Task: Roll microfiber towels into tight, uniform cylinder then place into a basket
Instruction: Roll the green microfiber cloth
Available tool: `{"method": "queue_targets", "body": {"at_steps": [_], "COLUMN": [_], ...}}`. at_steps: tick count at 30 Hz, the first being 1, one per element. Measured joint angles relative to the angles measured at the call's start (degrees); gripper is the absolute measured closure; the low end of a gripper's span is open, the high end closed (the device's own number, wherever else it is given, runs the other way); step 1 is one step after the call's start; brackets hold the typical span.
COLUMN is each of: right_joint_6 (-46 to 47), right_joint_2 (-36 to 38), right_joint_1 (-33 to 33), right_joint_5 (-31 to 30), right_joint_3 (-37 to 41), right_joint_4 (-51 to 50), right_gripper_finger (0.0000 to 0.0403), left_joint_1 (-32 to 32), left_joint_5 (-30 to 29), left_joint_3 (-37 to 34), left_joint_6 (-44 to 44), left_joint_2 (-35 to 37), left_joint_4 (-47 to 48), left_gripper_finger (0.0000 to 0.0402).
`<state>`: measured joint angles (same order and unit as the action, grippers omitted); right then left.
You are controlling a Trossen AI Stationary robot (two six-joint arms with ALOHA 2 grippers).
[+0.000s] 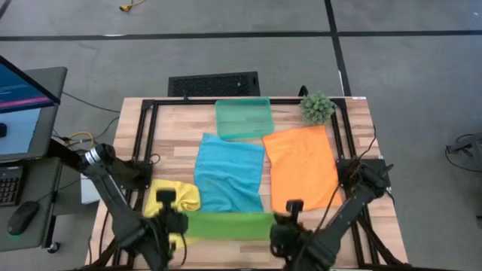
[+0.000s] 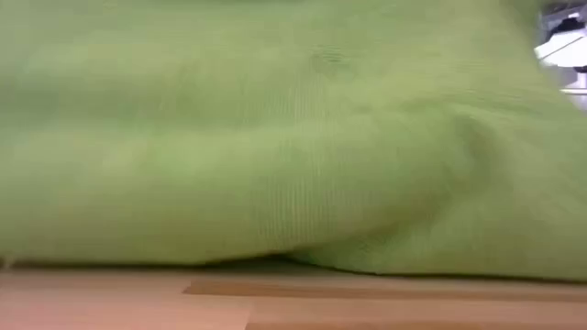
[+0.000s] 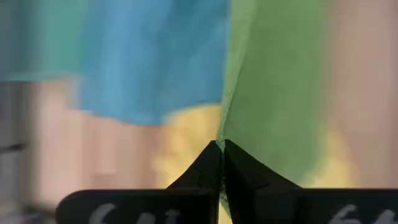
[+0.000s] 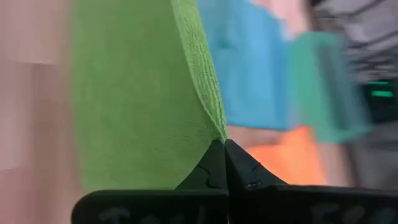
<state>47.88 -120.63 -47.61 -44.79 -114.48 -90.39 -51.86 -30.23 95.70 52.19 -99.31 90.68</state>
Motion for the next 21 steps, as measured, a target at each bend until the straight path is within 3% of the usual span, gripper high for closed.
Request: {"method": "queue_targets", "body": {"at_steps": [3, 11, 21], "right_joint_6": [-8.7, -18.96, -22.17], "right_joint_2": [2.1, 12.68, 23.14], "right_joint_1": [3.0, 12.51, 20.95], "right_joint_5": [-2.16, -10.81, -10.76], "right_joint_3": [-0.38, 0.34, 0.64], "right_joint_4": [1.07, 0.27, 0.31], "right_gripper_finger": [0.0401, 0.0401, 0.0401], "left_joint_1": [3.42, 16.2, 24.62], "left_joint_5": [-5.07, -8.61, -16.14], "left_joint_3": [0.43, 0.41, 0.48], "left_joint_6": [-7.08, -18.26, -22.14], "left_joint_2": [4.61, 15.79, 26.25], "left_joint_4": [-1.91, -2.61, -3.51], "left_gripper_finger": [0.0401, 0.0401, 0.0401]}}
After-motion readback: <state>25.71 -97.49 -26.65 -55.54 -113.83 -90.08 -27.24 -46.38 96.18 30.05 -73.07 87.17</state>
